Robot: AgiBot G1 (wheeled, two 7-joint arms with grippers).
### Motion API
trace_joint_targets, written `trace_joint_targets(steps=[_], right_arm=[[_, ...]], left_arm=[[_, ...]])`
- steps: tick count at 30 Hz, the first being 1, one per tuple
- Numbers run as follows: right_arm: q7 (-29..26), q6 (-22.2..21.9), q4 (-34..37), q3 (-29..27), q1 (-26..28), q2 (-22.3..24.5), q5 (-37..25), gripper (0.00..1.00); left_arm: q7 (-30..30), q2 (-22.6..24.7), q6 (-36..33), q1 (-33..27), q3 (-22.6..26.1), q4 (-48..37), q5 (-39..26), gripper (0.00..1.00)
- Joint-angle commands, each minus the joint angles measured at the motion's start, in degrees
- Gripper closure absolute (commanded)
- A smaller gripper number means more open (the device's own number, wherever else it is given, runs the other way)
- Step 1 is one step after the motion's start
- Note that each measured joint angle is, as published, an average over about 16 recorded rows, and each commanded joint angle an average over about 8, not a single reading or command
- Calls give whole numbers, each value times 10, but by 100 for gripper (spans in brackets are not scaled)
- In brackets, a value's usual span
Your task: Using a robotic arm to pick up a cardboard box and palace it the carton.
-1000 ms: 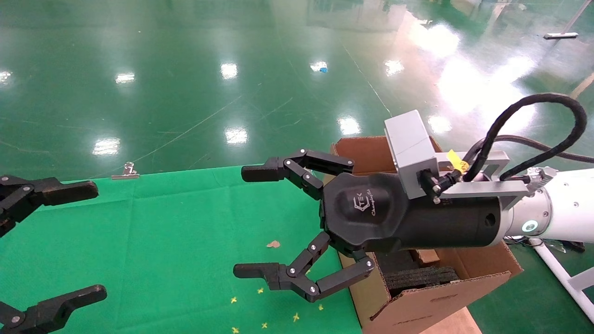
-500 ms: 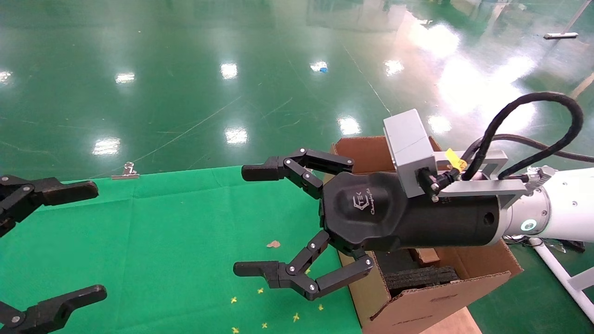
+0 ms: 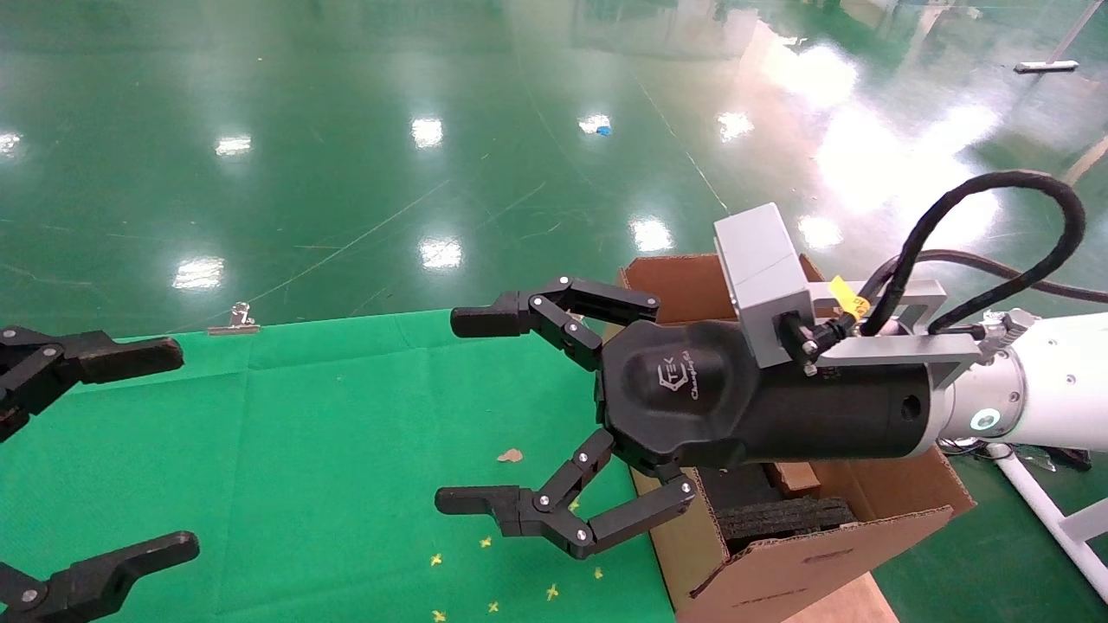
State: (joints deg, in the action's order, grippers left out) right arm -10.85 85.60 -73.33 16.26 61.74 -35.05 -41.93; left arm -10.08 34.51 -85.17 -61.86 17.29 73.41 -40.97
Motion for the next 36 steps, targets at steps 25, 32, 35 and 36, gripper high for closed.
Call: trace_joint_targets(steps=[25, 32, 35, 36], right_arm=[[0, 0, 1, 1, 1, 0, 0, 0], [0, 0, 1, 1, 1, 0, 0, 0], [0, 0, 1, 1, 1, 0, 0, 0], [0, 0, 1, 1, 1, 0, 0, 0]], left_arm=[[0, 0, 0, 0, 0, 0, 0, 0], [0, 0, 0, 0, 0, 0, 0, 0], [0, 0, 0, 0, 0, 0, 0, 0], [0, 0, 0, 0, 0, 0, 0, 0]])
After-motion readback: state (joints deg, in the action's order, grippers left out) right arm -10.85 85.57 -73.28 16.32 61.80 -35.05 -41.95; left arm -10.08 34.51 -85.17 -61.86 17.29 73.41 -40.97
